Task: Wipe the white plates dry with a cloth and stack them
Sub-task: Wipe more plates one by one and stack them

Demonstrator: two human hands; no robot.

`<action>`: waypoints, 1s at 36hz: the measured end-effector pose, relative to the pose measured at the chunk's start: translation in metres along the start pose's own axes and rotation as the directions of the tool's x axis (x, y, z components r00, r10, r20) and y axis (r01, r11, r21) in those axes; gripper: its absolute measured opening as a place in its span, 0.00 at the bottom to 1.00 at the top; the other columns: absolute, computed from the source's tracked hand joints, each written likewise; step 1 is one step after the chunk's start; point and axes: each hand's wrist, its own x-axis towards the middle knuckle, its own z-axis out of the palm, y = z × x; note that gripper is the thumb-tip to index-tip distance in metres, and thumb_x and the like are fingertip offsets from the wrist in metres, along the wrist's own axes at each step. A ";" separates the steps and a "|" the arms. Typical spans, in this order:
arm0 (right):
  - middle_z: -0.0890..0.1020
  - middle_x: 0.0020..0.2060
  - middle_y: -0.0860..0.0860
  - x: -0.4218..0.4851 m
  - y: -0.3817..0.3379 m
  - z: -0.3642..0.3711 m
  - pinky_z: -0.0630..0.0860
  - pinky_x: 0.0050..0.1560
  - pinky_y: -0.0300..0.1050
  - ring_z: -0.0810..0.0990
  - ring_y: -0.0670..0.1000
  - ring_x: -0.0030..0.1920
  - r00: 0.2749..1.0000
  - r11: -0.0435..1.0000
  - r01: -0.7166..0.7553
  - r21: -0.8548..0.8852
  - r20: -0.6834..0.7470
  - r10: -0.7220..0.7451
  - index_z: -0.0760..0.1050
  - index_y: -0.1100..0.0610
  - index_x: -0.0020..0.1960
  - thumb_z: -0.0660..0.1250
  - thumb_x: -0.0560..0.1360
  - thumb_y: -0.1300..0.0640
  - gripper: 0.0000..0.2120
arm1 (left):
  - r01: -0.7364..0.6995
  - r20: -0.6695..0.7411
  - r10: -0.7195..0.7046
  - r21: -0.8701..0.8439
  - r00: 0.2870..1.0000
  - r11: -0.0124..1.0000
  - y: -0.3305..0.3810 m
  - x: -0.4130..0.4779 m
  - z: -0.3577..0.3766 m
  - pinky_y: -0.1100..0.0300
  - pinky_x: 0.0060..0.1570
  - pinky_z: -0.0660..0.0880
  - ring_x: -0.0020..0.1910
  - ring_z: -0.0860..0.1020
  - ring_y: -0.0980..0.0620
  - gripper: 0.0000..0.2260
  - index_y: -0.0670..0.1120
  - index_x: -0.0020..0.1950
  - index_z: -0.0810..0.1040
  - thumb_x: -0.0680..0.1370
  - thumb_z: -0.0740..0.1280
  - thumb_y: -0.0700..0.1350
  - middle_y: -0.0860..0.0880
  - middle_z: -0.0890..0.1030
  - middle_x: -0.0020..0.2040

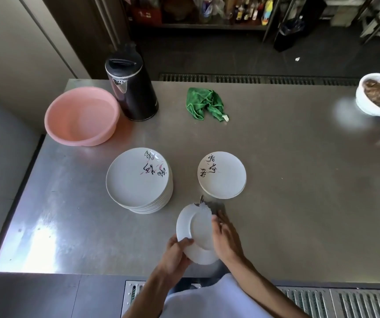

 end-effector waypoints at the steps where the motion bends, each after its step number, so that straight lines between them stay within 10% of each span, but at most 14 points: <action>1: 0.60 0.79 0.52 -0.003 0.002 -0.001 0.51 0.78 0.44 0.57 0.50 0.79 0.998 0.999 0.042 -0.029 0.056 -0.040 0.61 0.58 0.78 0.49 0.85 0.47 0.26 | 0.009 0.010 -0.009 0.013 1.000 1.000 0.002 -0.001 -0.002 0.40 0.56 0.78 0.56 0.79 0.34 0.25 0.37 0.67 0.76 0.71 0.72 0.40 0.29 0.78 0.62; 9: 0.60 0.78 0.49 -0.021 0.013 0.016 0.51 0.79 0.46 0.53 0.51 0.80 0.760 0.756 0.639 -0.141 0.264 -0.594 0.69 0.50 0.75 0.54 0.84 0.49 0.20 | 0.019 0.125 -0.033 0.117 0.992 0.993 0.000 -0.011 -0.008 0.40 0.63 0.76 0.57 0.81 0.38 0.14 0.37 0.64 0.79 0.79 0.68 0.35 0.32 0.81 0.61; 14: 0.60 0.78 0.59 0.006 0.002 0.009 0.45 0.79 0.45 0.55 0.55 0.80 0.953 0.908 0.300 -0.293 0.041 -0.301 0.64 0.59 0.77 0.42 0.85 0.50 0.26 | 0.031 0.064 -0.038 0.106 0.997 0.994 0.000 -0.013 -0.006 0.36 0.66 0.75 0.55 0.81 0.38 0.16 0.38 0.65 0.78 0.77 0.69 0.34 0.33 0.81 0.61; 20: 0.51 0.80 0.48 -0.004 0.015 0.021 0.43 0.79 0.46 0.45 0.50 0.81 0.780 0.736 0.622 -0.268 0.299 -0.550 0.60 0.46 0.79 0.43 0.84 0.44 0.25 | 0.020 0.071 -0.026 0.084 0.997 0.996 0.003 -0.015 -0.008 0.47 0.53 0.81 0.53 0.82 0.40 0.18 0.36 0.63 0.80 0.73 0.72 0.37 0.33 0.83 0.58; 25: 0.63 0.78 0.55 0.009 0.011 0.007 0.51 0.77 0.39 0.59 0.49 0.78 0.911 0.885 0.400 -0.239 0.000 -0.412 0.68 0.57 0.75 0.53 0.85 0.56 0.21 | 0.014 0.102 -0.031 0.157 0.994 0.987 0.003 -0.017 -0.006 0.41 0.56 0.81 0.53 0.84 0.40 0.22 0.42 0.63 0.81 0.69 0.77 0.38 0.37 0.84 0.57; 29: 0.62 0.78 0.49 -0.001 0.016 0.012 0.48 0.78 0.42 0.54 0.48 0.79 0.726 0.691 0.687 -0.223 0.235 -0.646 0.71 0.48 0.74 0.52 0.84 0.49 0.20 | -0.018 0.105 0.003 0.144 0.994 0.989 -0.001 -0.014 -0.002 0.36 0.63 0.75 0.56 0.81 0.36 0.17 0.39 0.63 0.81 0.74 0.73 0.34 0.33 0.82 0.59; 36: 0.75 0.70 0.49 0.003 0.020 0.010 0.64 0.65 0.36 0.73 0.51 0.69 0.988 0.992 0.127 -0.020 -0.086 -0.128 0.73 0.50 0.72 0.50 0.83 0.41 0.25 | 0.016 0.002 -0.016 0.034 1.000 0.999 0.000 -0.011 0.006 0.38 0.52 0.80 0.59 0.78 0.33 0.25 0.41 0.68 0.76 0.71 0.71 0.38 0.31 0.79 0.62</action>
